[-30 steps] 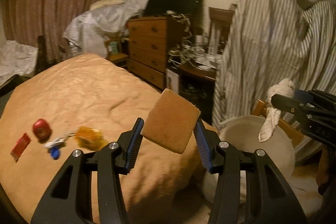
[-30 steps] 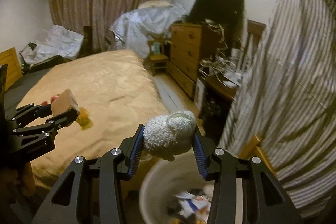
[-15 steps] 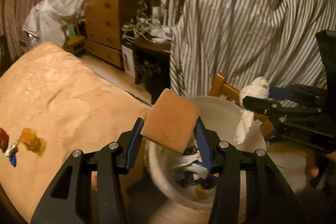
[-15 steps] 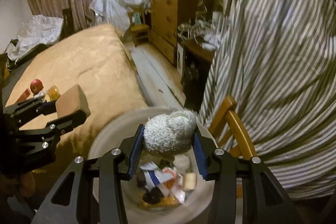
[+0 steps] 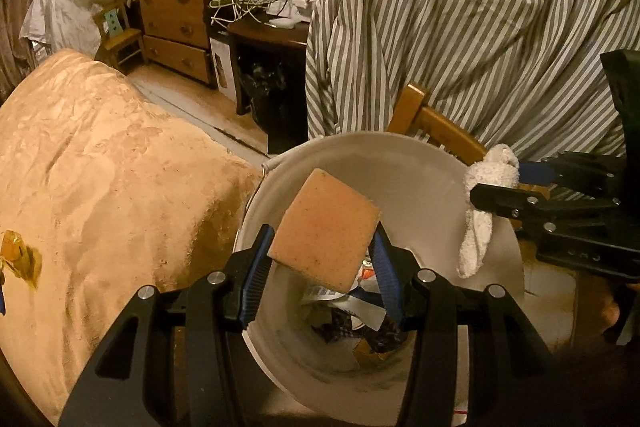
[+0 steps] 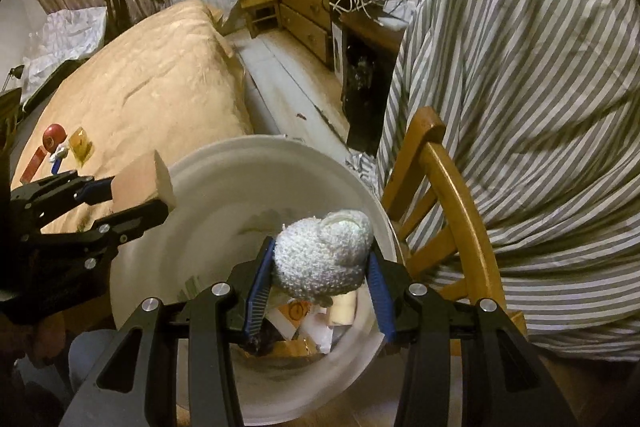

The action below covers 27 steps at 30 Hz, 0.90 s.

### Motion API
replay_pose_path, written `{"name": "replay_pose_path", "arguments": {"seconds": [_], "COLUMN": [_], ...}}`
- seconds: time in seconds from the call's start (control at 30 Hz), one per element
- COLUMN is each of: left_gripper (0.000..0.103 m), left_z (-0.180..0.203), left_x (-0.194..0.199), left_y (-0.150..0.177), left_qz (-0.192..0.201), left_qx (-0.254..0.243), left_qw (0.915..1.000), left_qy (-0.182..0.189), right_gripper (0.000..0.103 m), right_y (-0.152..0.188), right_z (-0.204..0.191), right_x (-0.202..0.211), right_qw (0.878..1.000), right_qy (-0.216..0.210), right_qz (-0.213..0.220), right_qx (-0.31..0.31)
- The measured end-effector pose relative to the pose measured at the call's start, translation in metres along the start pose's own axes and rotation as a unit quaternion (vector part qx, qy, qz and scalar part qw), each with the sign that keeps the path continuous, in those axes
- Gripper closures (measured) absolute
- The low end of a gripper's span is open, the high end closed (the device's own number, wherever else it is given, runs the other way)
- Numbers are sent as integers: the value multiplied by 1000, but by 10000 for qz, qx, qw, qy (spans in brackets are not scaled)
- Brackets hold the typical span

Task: Collect trash
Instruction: 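Open both tools over the white bucket to drop sponge and cloth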

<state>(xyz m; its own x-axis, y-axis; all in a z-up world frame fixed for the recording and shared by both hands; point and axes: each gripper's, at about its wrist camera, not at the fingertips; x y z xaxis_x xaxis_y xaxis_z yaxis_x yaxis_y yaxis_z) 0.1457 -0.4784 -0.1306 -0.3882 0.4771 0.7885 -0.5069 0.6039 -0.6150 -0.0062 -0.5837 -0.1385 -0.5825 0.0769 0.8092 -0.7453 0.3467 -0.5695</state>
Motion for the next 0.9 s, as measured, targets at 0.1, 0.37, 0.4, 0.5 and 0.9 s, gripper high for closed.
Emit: {"name": "replay_pose_path", "arguments": {"seconds": [0.1,0.37,0.4,0.5,0.9], "left_gripper": [56,56,56,56,33], "left_z": [0,-2,-3,-2,-6], "left_x": [-4,-9,-10,-11,-15], "left_y": [1,0,0,0,3], "left_qz": [-33,-75,-79,-96,-154], "left_qx": [11,71,83,88,122], "left_qw": [10000,9999,9999,9999,9997], "left_qy": [-26,-70,-67,-60,-164], "right_gripper": [58,58,58,58,36], "right_y": [4,8,8,8,13], "right_z": [-3,-7,-8,-8,-8], "right_x": [-2,-14,-15,-17,-21], "right_qw": [10000,9998,9998,9998,9998], "right_qy": [-9,-36,-39,-35,-67], "right_qz": [-72,-173,-176,-175,-121], "right_qx": [22,4,5,-8,-133]}}
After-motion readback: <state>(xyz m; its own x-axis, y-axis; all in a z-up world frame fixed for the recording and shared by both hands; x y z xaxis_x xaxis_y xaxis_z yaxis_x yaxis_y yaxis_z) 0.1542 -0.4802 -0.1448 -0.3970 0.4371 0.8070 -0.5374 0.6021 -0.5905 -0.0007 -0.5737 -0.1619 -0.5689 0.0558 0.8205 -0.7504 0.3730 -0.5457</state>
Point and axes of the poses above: each gripper's, at about its wrist camera, not at the fingertips, and x roughly against the way its jaws point, z to its right, y to its underside, and after that the axes turned 6 degrees about -y, right-handed
